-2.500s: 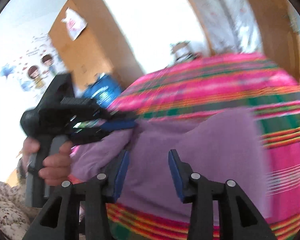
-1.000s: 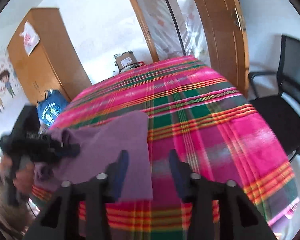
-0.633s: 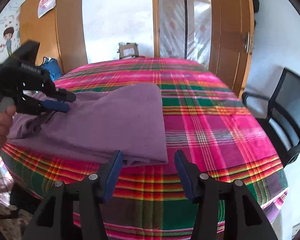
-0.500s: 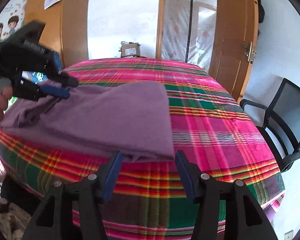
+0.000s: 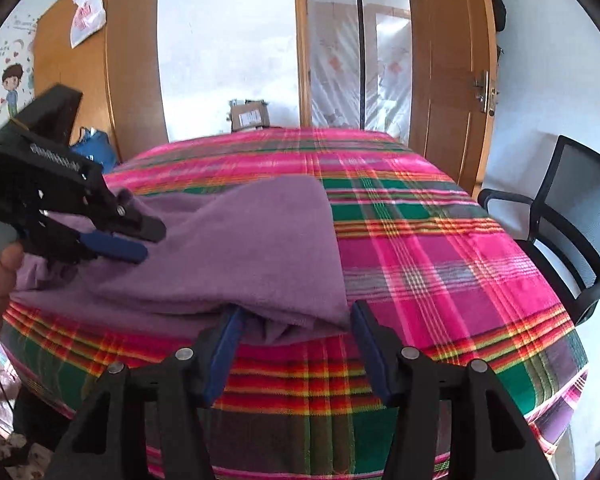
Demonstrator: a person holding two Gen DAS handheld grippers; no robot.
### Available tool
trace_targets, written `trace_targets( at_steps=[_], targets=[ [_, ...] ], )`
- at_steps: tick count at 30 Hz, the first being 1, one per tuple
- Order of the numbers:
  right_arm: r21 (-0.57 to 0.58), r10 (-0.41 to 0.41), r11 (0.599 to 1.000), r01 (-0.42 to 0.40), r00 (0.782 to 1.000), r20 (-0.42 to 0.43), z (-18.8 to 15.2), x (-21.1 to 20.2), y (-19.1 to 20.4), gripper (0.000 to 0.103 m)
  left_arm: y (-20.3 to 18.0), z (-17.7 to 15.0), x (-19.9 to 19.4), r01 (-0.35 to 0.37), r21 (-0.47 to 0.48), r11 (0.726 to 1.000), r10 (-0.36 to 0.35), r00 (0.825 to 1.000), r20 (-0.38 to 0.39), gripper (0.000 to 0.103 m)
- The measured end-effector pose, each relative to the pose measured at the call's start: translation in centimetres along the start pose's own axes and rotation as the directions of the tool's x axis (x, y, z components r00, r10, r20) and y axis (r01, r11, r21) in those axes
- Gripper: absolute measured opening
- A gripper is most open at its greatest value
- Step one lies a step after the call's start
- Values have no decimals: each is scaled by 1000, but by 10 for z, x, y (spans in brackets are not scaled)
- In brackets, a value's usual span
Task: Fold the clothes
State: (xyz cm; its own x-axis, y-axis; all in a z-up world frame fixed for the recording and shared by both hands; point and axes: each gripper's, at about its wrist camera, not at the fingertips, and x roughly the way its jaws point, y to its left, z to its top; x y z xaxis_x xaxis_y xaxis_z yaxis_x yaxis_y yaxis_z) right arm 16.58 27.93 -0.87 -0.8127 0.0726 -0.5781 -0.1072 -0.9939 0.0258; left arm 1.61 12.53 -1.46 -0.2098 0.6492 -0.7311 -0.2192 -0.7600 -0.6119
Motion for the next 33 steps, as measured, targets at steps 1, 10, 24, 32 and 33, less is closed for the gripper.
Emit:
trace_targets(
  at_steps=[1, 10, 24, 32, 33],
  targets=[
    [1, -8, 1000, 8, 1000, 6, 1, -1, -1, 56, 0, 0, 0, -1, 1, 1000, 1, 1000, 0, 37],
    [-3, -19, 1000, 19, 1000, 12, 7, 14, 8, 56, 0, 0, 3, 0, -6, 1000, 0, 1000, -3, 37],
    [50, -109, 993, 110, 994, -11, 13, 30, -8, 56, 3, 0, 4, 26, -24, 999, -26, 1000, -2, 37],
    [16, -129, 991, 129, 991, -27, 7, 16, -26, 56, 4, 0, 4, 34, -31, 999, -34, 999, -3, 37],
    [3, -130, 992, 130, 991, -28, 7, 15, -27, 56, 5, 1, 4, 37, -34, 999, -37, 999, -4, 37]
  ],
)
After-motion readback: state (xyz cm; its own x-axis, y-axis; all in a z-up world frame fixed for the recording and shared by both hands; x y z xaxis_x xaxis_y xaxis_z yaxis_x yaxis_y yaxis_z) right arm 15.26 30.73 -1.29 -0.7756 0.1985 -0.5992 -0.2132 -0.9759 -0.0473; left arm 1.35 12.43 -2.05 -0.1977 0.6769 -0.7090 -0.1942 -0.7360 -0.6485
